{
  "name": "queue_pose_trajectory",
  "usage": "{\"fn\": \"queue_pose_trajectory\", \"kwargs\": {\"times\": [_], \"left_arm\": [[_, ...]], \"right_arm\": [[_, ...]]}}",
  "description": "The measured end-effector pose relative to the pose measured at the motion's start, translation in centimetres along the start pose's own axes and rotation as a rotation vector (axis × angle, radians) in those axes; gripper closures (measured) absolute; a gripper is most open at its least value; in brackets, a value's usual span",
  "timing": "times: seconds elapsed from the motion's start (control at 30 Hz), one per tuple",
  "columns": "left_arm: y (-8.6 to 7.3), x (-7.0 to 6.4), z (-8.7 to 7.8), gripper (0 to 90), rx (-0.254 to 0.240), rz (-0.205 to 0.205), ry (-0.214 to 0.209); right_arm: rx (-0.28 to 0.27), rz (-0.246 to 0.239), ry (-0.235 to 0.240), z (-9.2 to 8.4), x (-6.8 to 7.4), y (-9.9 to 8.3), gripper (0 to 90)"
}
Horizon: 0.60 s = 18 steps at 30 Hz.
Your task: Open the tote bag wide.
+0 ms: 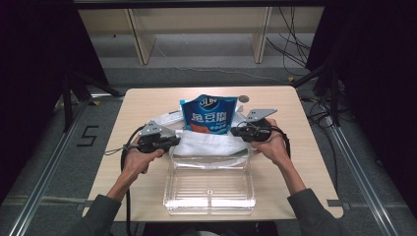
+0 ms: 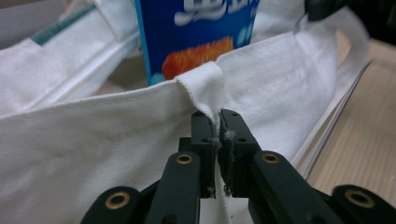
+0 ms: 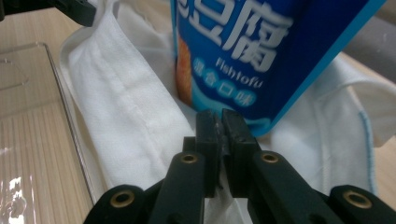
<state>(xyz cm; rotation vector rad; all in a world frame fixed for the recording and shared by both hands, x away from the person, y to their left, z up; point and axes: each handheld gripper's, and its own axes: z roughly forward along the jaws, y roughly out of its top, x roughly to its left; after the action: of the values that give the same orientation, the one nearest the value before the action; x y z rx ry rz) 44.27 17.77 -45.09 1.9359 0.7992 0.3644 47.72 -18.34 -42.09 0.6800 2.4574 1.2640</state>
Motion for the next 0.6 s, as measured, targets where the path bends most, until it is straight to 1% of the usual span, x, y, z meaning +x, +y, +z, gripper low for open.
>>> {"fn": "queue_pose_trajectory", "kwargs": {"times": [0.03,0.07,0.1,0.13,0.17,0.2,0.23,0.27,0.3,0.33,0.37,0.4,0.43,0.47,0.5,0.53,0.57,0.6], "left_arm": [[-0.3,0.2,0.3,84.3,0.019,0.012,0.000],[-0.6,0.4,0.7,84.5,0.038,0.005,-0.006],[-0.9,0.6,1.2,84.6,0.043,0.006,-0.005],[-1.1,1.0,1.7,84.9,0.054,0.013,-0.028],[-1.4,1.0,2.2,85.0,0.062,0.008,-0.021],[-1.7,1.2,2.4,85.2,0.108,0.018,-0.016],[-1.7,1.2,2.4,85.2,0.108,0.018,-0.016],[-1.9,1.2,2.9,85.2,0.110,0.000,-0.020],[-2.1,1.7,3.3,85.3,0.143,-0.002,-0.033],[-2.3,1.8,3.5,85.3,0.146,-0.019,-0.039],[-2.3,1.8,3.5,85.3,0.146,-0.019,-0.039],[-2.5,1.8,3.9,85.3,0.147,-0.042,-0.043],[-2.5,2.1,3.9,85.3,0.169,-0.033,-0.049],[-2.5,2.2,4.0,85.3,0.152,-0.049,-0.056],[-2.5,2.2,4.0,85.3,0.152,-0.049,-0.056],[-2.6,2.3,4.0,85.2,0.149,-0.053,-0.057],[-2.6,2.3,4.0,85.0,0.148,-0.051,-0.059],[-2.6,2.2,4.1,84.4,0.147,-0.046,-0.053]], "right_arm": [[0.024,0.002,0.004,0.2,0.0,-0.2,86.6],[0.034,-0.001,-0.003,0.5,0.0,-0.4,86.6],[0.049,0.005,-0.005,0.9,0.0,-0.7,86.6],[0.073,0.010,0.003,1.2,0.0,-0.9,86.6],[0.090,0.011,0.002,1.6,-0.1,-1.1,86.6],[0.115,0.028,0.008,1.9,-0.1,-1.4,86.6],[0.115,0.028,0.008,1.9,-0.1,-1.4,86.6],[0.135,0.021,0.009,2.3,-0.5,-1.7,86.6],[0.144,0.050,0.019,3.0,-0.9,-2.4,86.6],[0.155,0.057,0.022,3.1,-1.0,-2.6,86.6],[0.155,0.057,0.022,3.1,-1.0,-2.6,86.6],[0.170,0.091,0.042,3.4,-1.1,-2.9,86.6],[0.178,0.084,0.045,3.4,-1.2,-3.0,86.6],[0.182,0.083,0.043,3.5,-1.3,-3.1,86.6],[0.182,0.083,0.043,3.5,-1.3,-3.1,86.6],[0.199,0.062,0.037,3.8,-1.3,-3.2,86.6],[0.195,0.078,0.035,3.9,-1.2,-3.3,86.6],[0.184,0.054,0.026,4.0,-1.4,-3.3,86.6]]}}
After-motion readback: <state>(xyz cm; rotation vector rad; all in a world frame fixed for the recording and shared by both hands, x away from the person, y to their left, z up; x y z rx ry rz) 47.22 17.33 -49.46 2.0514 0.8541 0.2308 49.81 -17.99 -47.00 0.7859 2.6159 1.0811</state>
